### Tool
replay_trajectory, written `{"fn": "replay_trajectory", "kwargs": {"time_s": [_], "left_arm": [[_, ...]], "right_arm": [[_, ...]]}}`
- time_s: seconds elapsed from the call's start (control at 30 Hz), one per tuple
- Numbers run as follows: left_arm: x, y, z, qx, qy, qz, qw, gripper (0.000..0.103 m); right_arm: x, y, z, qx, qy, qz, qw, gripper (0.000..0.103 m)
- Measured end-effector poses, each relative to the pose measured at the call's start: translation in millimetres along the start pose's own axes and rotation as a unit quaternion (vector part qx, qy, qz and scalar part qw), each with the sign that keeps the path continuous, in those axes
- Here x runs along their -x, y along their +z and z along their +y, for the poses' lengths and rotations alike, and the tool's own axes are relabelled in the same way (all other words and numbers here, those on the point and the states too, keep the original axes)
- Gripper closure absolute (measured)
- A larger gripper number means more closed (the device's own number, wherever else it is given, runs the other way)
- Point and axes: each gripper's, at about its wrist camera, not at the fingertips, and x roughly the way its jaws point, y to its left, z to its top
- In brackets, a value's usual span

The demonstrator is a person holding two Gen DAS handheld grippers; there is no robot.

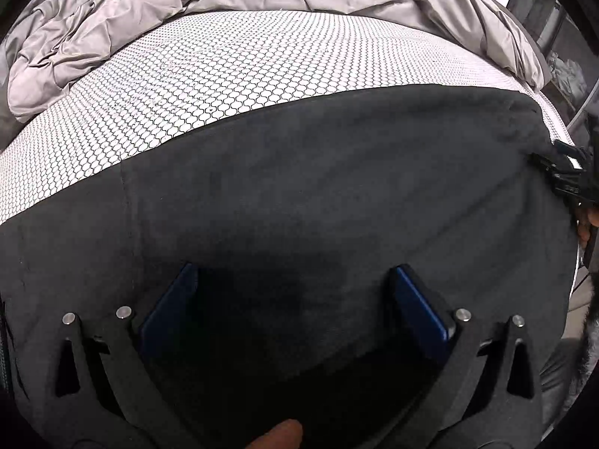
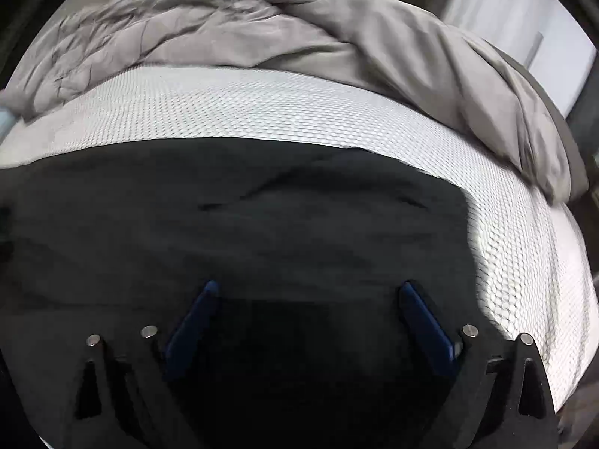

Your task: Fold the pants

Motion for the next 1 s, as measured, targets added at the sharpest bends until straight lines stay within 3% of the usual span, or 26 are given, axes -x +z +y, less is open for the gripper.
{"fn": "replay_trajectory", "kwargs": {"time_s": [0.03,0.1,0.2,0.27,0.33,0.4,0.47,0.53,0.57,0.67,0.77,0.87,0.93,1.0], "left_arm": [[0.2,-0.1,-1.4,-0.003,0.004,0.000,1.0000,0.000],[2.1,-1.1,-4.6,-0.006,0.010,0.000,0.9999,0.000],[12.9,-2.1,-6.8,0.003,0.023,-0.010,0.9997,0.001],[31.2,-2.6,-14.6,-0.004,0.012,-0.040,0.9991,0.001],[46.1,-4.5,-27.1,-0.025,-0.025,-0.066,0.9972,0.001],[50.4,-9.6,-47.9,-0.041,-0.058,-0.073,0.9948,0.001],[35.2,-14.7,-69.4,-0.074,-0.086,-0.041,0.9927,0.001],[17.3,-24.1,-85.7,-0.100,-0.065,0.000,0.9929,0.001],[14.5,-27.6,-87.5,-0.101,-0.056,0.000,0.9934,0.001],[18.5,-27.5,-79.5,-0.083,-0.062,-0.001,0.9946,0.001],[12.1,-22.5,-67.4,-0.070,-0.056,0.001,0.9959,0.001],[7.9,-8.4,-56.1,-0.076,-0.043,-0.004,0.9962,0.001],[17.5,-5.3,-57.2,-0.078,-0.036,-0.022,0.9960,0.001],[32.1,-3.9,-66.3,-0.086,-0.058,-0.054,0.9932,0.001]], "right_arm": [[-4.5,-6.3,-10.4,-0.002,-0.038,0.004,0.999,0.003],[0.5,-10.5,-23.4,-0.026,-0.013,-0.006,1.000,0.003],[30.4,-12.4,-26.1,-0.019,-0.022,-0.047,0.998,0.004],[57.2,-14.2,-21.9,-0.022,0.036,-0.076,0.996,0.004],[73.5,-15.8,-11.4,-0.015,0.146,-0.091,0.985,0.004],[76.1,-17.1,12.3,0.015,0.180,-0.087,0.980,0.003],[62.3,-23.2,46.5,0.081,0.159,-0.058,0.982,0.003],[48.2,-34.2,61.3,0.134,0.134,-0.037,0.981,0.004],[46.9,-40.1,56.7,0.143,0.132,-0.045,0.980,0.004],[49.1,-45.6,10.2,0.090,0.114,-0.039,0.989,0.006],[33.7,-61.3,-39.5,0.026,0.007,-0.012,1.000,0.003],[37.9,-63.5,-59.2,-0.027,0.021,-0.018,0.999,0.003],[60.2,-53.3,-46.4,-0.018,0.015,-0.058,0.998,0.003],[78.6,-44.2,-31.0,-0.017,0.053,-0.091,0.994,0.003]]}}
